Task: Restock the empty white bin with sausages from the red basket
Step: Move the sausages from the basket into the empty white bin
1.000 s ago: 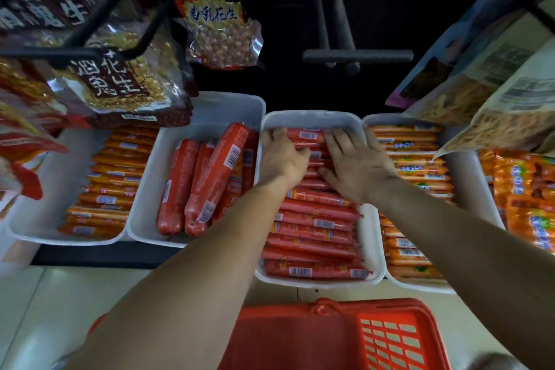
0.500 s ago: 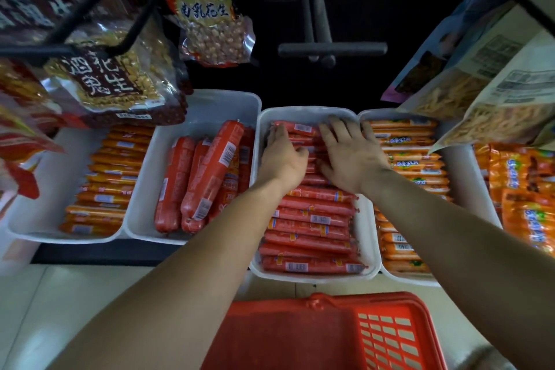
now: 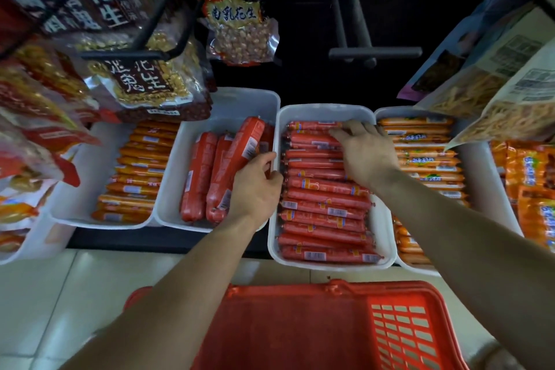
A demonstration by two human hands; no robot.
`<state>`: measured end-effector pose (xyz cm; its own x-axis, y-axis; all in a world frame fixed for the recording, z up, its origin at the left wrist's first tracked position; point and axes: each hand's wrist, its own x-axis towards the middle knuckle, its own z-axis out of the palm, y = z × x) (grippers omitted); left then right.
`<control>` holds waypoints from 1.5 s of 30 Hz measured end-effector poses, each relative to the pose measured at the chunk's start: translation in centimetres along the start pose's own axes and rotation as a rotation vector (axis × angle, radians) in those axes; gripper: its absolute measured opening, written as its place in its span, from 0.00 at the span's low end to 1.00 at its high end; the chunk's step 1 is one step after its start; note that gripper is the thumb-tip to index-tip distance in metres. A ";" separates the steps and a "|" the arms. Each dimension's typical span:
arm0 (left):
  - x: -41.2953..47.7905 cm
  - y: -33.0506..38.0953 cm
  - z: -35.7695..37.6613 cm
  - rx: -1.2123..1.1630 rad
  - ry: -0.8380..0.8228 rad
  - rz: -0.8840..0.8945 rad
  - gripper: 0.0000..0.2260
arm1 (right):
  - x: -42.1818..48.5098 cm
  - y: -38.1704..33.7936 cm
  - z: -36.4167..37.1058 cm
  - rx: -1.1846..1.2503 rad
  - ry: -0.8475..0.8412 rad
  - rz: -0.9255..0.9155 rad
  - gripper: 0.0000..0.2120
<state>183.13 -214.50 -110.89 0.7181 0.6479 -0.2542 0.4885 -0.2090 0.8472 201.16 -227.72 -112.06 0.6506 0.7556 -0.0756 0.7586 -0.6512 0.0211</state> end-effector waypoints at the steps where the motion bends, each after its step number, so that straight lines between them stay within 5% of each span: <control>1: -0.2 -0.1 0.2 0.005 0.005 0.003 0.17 | -0.9 -0.3 0.2 0.038 0.041 -0.018 0.28; 7: -1.6 -1.7 0.3 -0.018 0.060 0.027 0.19 | -2.7 -5.1 0.0 0.224 -0.270 -0.384 0.26; 11: -2.0 -2.7 -0.5 -0.017 0.029 0.030 0.17 | -1.8 -6.0 1.0 0.151 -0.257 -0.493 0.21; 30: -1.2 -3.6 -1.1 -0.043 -0.099 0.042 0.22 | -6.4 -5.9 0.9 0.086 -0.213 -0.661 0.23; 45: -1.4 -3.4 -1.5 0.015 -0.129 0.045 0.22 | -7.5 -6.3 0.5 0.136 -0.386 -0.697 0.20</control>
<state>179.74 -213.56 -112.71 0.7967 0.5386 -0.2744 0.4608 -0.2474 0.8523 191.54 -229.31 -112.13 -0.0468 0.9294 -0.3660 0.9588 -0.0609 -0.2773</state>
